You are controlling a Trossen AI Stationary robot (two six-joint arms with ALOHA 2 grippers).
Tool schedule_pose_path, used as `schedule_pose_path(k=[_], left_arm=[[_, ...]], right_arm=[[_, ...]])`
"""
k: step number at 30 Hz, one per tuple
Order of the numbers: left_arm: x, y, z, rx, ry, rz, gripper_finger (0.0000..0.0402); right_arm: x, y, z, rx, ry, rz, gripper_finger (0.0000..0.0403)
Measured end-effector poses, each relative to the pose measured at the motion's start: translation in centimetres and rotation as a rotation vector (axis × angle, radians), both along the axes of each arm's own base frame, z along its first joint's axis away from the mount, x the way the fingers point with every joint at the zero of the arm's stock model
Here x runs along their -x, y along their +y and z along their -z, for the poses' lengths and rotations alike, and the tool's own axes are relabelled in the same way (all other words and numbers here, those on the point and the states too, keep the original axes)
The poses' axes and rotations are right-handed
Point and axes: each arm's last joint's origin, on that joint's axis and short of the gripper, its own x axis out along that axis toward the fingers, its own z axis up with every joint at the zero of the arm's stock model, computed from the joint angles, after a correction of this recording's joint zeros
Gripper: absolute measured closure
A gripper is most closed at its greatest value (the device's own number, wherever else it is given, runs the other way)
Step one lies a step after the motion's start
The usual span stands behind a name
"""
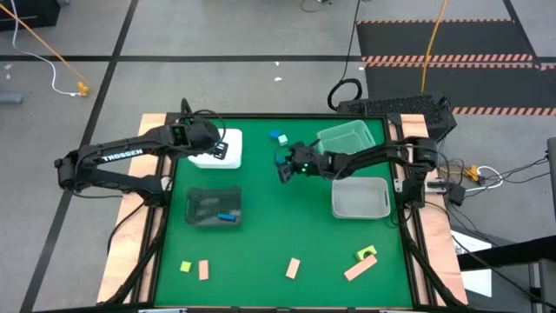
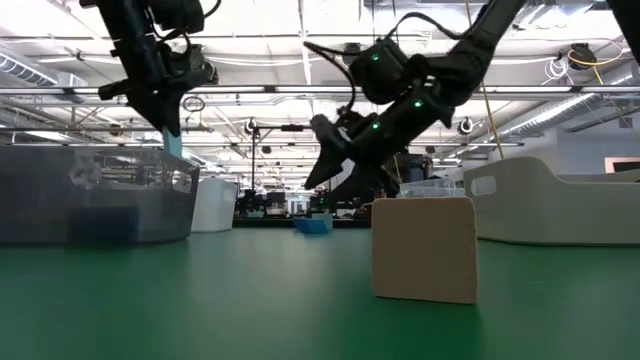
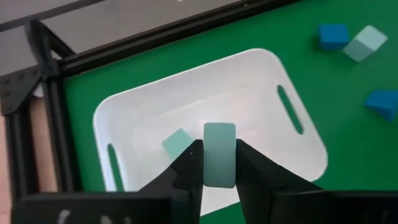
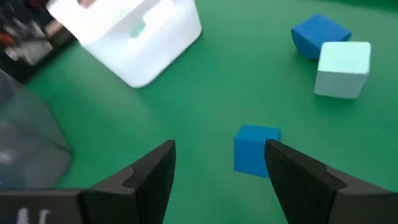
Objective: Sort & place blocks by color
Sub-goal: Put the light blue block into the white bin, then put the blue block into the black bin
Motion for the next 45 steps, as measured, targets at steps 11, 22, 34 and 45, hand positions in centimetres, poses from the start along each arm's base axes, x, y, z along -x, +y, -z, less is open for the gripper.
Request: schedule_pose_path(k=[11,22,34,45], left_arm=[[0.4,0.6,0.0,0.0,0.002,-0.046,0.0282],[0.5,1.0,0.0,-0.011,0.033,-0.019,0.028],[0.6,1.1,0.0,-0.014,0.041,-0.013,0.0279],[0.6,1.2,0.0,-0.021,0.047,-0.001,0.0279]], right_arm=[[-2.6,-0.7,1.6,0.018,0.226,0.023,0.0158],[-2.6,-1.3,1.8,0.089,0.248,0.132,0.0127],[-2.7,-1.0,1.8,0.07,0.232,0.143,0.0132],[-2.9,-1.1,3.5,0.091,0.276,0.122,0.0134]])
